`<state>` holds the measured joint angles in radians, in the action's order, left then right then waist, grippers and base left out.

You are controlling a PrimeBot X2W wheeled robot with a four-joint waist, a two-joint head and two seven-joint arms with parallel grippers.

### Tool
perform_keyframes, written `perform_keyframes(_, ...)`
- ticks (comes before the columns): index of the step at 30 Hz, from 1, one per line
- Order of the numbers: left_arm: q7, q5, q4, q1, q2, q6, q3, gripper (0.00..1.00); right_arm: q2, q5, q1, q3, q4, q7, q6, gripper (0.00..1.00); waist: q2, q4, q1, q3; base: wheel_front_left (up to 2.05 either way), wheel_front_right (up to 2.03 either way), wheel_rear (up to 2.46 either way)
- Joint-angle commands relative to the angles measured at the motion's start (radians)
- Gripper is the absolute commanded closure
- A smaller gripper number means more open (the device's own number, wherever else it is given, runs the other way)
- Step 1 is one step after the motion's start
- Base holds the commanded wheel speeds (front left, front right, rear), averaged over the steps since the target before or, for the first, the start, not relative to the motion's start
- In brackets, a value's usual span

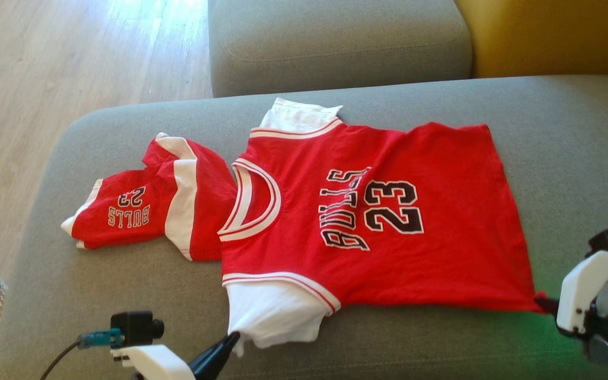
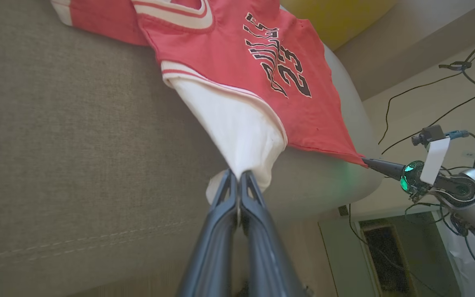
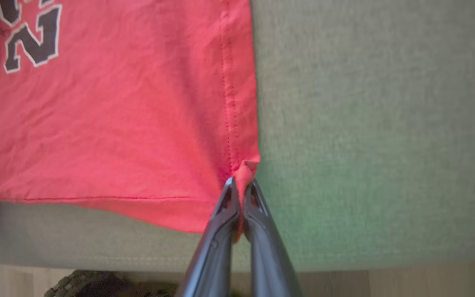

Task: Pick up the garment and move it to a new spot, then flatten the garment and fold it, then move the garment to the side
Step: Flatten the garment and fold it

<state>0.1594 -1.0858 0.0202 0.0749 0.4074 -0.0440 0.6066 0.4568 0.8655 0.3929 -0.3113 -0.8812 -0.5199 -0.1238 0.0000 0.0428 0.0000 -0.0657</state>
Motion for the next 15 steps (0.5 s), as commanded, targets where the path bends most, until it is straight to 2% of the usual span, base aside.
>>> perform_keyframes(1,0.014,-0.01,-0.043,-0.035,0.035,0.001,-0.032,1.0,0.047,0.012,-0.014,-0.017,0.049,-0.03,-0.007,1.0,0.0,0.001,0.0,-0.002,0.0,0.0,0.0)
perform_keyframes(8,0.095,-0.05,-0.094,-0.019,0.088,0.016,-0.022,1.0,0.105,0.019,-0.09,-0.029,0.161,-0.155,-0.007,1.0,0.0,0.005,0.0,-0.008,0.0,0.0,0.0)
perform_keyframes(15,0.206,-0.126,-0.174,-0.002,0.154,0.041,-0.014,1.0,0.159,0.03,-0.172,0.008,0.301,-0.302,-0.007,1.0,0.0,0.009,0.0,-0.012,0.0,0.0,0.0)
